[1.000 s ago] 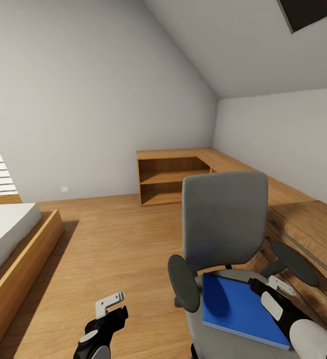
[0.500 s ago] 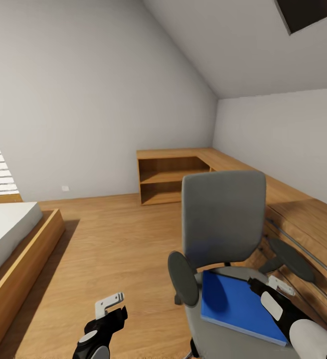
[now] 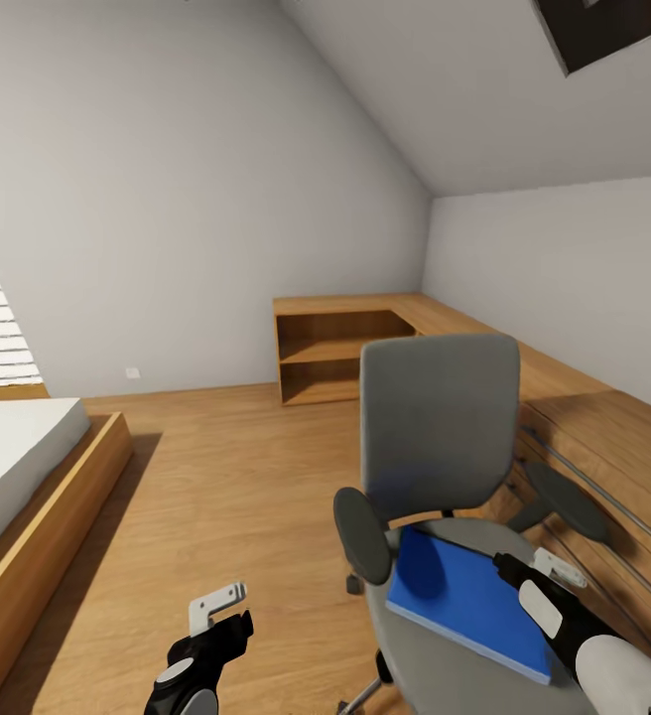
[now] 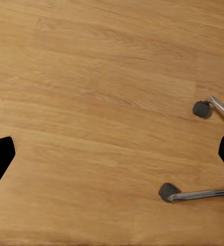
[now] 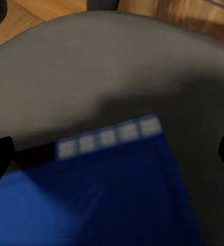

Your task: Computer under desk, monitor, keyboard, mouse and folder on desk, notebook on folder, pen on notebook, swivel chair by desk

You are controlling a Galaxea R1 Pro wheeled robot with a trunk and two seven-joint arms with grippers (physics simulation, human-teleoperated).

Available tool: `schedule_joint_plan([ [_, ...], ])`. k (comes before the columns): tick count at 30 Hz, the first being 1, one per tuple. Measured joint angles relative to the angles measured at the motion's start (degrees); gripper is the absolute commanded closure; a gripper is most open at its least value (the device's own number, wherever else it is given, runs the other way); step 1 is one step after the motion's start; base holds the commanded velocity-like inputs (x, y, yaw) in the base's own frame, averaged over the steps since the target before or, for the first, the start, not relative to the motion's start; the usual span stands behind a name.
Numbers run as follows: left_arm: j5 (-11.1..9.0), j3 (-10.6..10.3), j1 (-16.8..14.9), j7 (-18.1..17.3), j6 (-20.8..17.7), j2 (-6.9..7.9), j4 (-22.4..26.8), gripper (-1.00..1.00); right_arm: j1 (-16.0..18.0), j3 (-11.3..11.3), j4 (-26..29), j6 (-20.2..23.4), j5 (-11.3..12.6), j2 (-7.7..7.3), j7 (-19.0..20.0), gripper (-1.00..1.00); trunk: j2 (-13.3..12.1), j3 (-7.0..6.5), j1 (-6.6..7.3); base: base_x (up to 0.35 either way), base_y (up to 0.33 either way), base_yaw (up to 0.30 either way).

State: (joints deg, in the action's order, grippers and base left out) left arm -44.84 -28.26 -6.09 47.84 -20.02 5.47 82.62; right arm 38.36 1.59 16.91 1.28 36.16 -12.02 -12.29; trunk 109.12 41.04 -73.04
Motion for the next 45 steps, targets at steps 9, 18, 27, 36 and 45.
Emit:
schedule_joint_plan([
  [9,0.0,0.01,0.0,0.0,-0.03,0.0,0.0,-1.0,-0.01,0.03,-0.02,0.0,0.09,0.0,-0.09,-1.0,0.0,0.0,0.0,-0.192,0.0,0.0],
  [18,0.0,0.01,0.0,0.0,-0.06,-0.06,0.0,-1.0,-0.01,0.11,-0.03,-0.07,0.16,0.01,-0.09,-1.0,0.0,0.0,0.02,-0.148,0.0,0.0],
  [27,0.0,0.02,0.0,0.0,-0.05,-0.03,0.0,-1.0,-0.01,0.13,-0.03,-0.08,0.15,0.01,-0.1,-1.0,0.0,0.0,0.03,-0.006,0.0,0.0],
  [36,0.0,0.07,0.0,-0.08,-0.03,0.01,0.0,-1.0,-0.01,0.13,-0.03,-0.08,0.12,0.01,-0.09,-1.0,0.0,0.0,0.0,-0.109,0.0,0.0],
  [45,0.0,0.07,0.0,-0.09,-0.08,0.01,0.0,-1.0,-0.01,0.13,-0.03,-0.08,0.11,0.01,-0.1,-1.0,0.0,0.0,0.03,-0.062,0.0,0.0],
])
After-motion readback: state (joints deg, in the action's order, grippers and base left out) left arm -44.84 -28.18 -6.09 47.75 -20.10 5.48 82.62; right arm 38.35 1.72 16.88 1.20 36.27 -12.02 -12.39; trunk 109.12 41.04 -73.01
